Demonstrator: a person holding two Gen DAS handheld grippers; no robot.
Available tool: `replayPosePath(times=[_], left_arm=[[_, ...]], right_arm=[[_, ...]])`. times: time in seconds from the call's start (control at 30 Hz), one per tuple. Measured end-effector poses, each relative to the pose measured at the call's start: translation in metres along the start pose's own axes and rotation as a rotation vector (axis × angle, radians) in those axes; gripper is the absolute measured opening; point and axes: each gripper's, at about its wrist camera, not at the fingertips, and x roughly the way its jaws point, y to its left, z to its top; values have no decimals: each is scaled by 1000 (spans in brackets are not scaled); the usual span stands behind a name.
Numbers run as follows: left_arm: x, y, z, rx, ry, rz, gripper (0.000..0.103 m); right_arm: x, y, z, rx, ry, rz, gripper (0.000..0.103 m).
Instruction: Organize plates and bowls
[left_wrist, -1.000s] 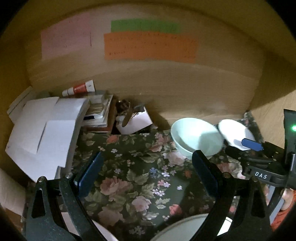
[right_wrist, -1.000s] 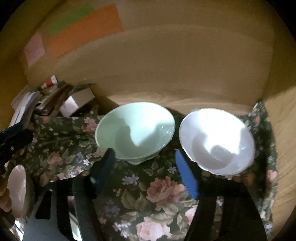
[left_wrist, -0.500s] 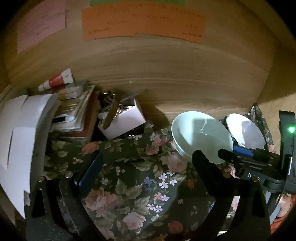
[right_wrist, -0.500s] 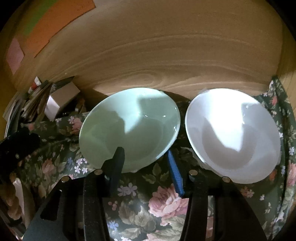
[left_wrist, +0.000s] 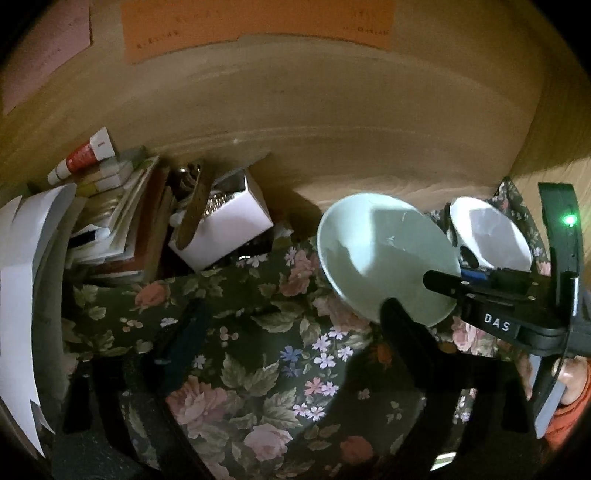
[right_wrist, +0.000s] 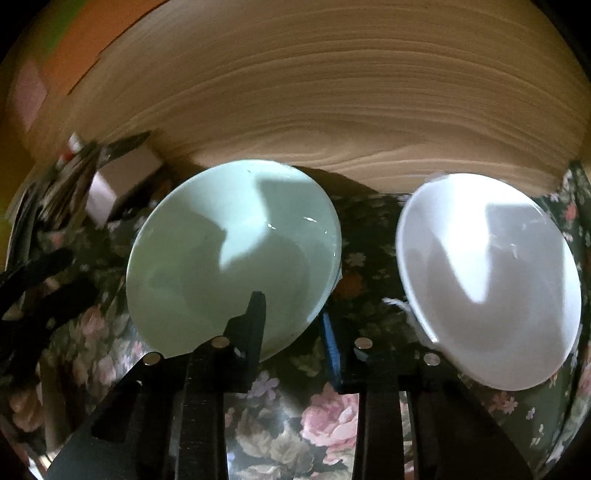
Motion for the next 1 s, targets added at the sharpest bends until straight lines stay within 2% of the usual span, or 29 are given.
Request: replayPosePath(times=[0.1, 0.23, 0.4, 0.5, 0.6, 0.73, 1.0], left_arm=[[4, 2, -2, -20, 33, 15, 77], [5, 5, -8, -26, 67, 5, 74], [7, 3, -14, -4, 99, 9, 74], [11, 2, -17, -1, 114, 16, 72], [18, 1, -19, 0, 142, 19, 62], [24, -3, -20, 4, 157, 16, 54], [36, -15, -19, 32, 202, -10, 38]], right_arm=[[-4, 12, -6, -71, 20, 9, 26], [-11, 23, -18, -124, 51, 40, 25], [-24, 34, -32, -142, 60, 56, 26], [-29, 36, -33, -131, 46, 43, 26], [-39, 30, -31, -105, 24, 46, 28], [-44, 23, -26, -67, -23, 22, 42], [-13, 17, -18, -7, 11, 42, 41]])
